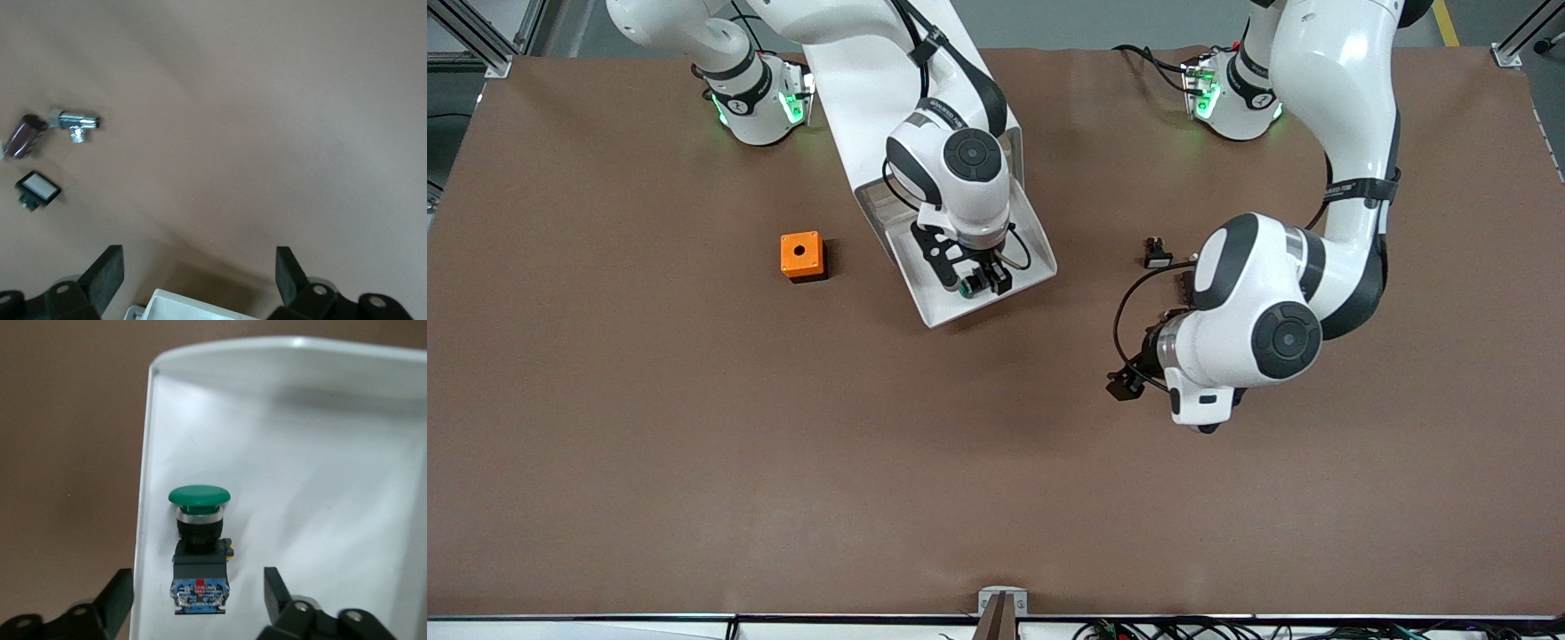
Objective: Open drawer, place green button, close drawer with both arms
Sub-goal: 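Carry the green button into the open drawer with the right gripper, then release the button and withdraw the right gripper while the left gripper reaches the drawer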
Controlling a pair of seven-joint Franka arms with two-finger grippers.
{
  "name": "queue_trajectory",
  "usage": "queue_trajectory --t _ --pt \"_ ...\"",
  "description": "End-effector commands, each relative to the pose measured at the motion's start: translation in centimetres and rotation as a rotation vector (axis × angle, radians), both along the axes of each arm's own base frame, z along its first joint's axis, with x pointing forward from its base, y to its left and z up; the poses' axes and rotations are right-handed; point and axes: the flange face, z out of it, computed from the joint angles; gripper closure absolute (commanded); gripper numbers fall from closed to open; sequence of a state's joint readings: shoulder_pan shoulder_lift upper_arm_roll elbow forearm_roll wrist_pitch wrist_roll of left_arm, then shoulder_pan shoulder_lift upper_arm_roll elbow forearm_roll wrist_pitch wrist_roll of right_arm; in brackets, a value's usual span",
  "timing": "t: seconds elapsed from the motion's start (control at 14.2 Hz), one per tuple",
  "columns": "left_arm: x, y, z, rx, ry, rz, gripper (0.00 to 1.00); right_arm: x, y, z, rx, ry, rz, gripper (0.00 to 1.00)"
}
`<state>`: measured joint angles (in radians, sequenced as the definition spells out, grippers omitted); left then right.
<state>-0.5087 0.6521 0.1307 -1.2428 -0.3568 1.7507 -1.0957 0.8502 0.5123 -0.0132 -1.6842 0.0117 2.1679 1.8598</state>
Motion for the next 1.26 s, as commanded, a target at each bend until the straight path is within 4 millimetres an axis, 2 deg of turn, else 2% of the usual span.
queue_trajectory --t 0.0,0.14,0.28,0.42,0.49,0.63,0.84,1.05,1.19 --pt "-1.6 -2.6 -0.5 -0.008 -0.05 -0.14 0.0 2.7 -1.6 2.8 -0.061 0.0 0.13 0.0" --pt "-2.6 -5.0 -2.4 -0.01 -0.078 -0.165 0.0 5.1 -4.4 5.2 -0.074 0.033 0.287 0.0" --pt "-3.6 -7.2 -4.4 -0.019 -0.128 -0.177 0.0 8.5 -9.4 8.5 -0.06 0.042 0.413 0.0" --pt "-5.3 -10.2 -6.7 -0.022 -0.15 -0.21 0.0 11.5 -15.2 11.0 -0.048 0.056 0.541 0.0" --pt "-5.8 -11.3 -7.8 -0.026 -0.146 -0.211 0.0 13.0 -18.9 12.1 -0.038 0.074 0.613 0.0" --pt "-7.3 -13.2 -9.7 -0.02 -0.132 -0.226 0.0 14.9 -25.3 14.4 -0.012 0.097 0.73 0.0" --pt "-10.1 -16.3 -13.4 -0.006 -0.13 -0.274 0.0 16.1 -35.4 17.4 0.027 0.148 0.902 0.0" --pt "-12.6 -17.8 -15.6 -0.001 -0.149 -0.283 0.0 15.9 -44.5 20.4 0.067 0.154 0.993 0.0" --pt "-15.1 -19.6 -16.0 0.0 -0.116 -0.268 0.0 14.9 -48.0 22.3 0.079 0.154 1.004 0.0"
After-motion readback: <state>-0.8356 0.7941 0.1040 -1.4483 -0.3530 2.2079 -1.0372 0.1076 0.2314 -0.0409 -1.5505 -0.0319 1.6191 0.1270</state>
